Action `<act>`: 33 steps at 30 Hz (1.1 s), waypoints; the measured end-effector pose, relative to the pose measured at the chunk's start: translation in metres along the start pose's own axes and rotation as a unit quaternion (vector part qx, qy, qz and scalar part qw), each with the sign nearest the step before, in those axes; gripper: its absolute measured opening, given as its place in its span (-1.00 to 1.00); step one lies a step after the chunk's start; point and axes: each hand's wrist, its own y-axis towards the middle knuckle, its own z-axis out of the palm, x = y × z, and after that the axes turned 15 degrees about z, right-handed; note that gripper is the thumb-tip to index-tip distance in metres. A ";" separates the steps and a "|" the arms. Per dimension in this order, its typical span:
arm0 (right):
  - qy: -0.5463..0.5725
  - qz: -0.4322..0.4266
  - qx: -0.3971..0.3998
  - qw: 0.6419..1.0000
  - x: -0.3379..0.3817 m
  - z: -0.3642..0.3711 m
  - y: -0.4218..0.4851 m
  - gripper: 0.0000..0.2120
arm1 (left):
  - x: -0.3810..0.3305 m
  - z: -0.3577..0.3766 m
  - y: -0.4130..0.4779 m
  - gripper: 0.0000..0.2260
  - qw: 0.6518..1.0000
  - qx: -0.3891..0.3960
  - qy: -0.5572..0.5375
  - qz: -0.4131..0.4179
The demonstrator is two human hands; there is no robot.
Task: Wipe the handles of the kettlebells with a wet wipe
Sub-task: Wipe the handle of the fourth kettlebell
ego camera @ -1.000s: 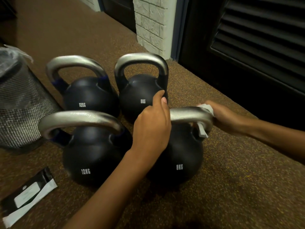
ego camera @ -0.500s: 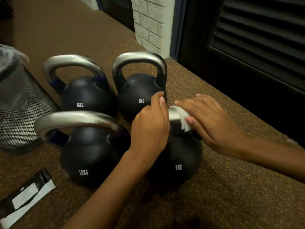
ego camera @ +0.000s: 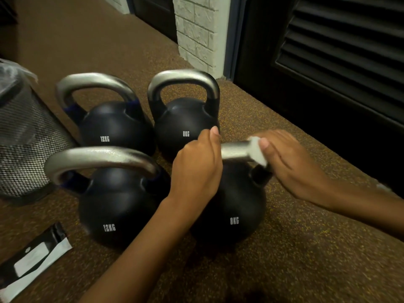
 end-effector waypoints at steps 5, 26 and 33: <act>0.261 0.149 0.043 0.953 -0.023 0.011 -0.017 -0.68 | -0.001 -0.001 0.001 -0.49 1.000 -0.004 0.005 0.005; 0.172 0.084 -0.130 0.973 -0.030 0.023 -0.028 -0.56 | -0.002 0.000 0.001 -0.52 1.000 -0.002 0.023 0.010; 0.176 0.108 -0.155 0.966 -0.023 0.029 -0.026 -0.59 | -0.004 -0.001 0.000 -0.50 1.000 0.001 0.024 0.007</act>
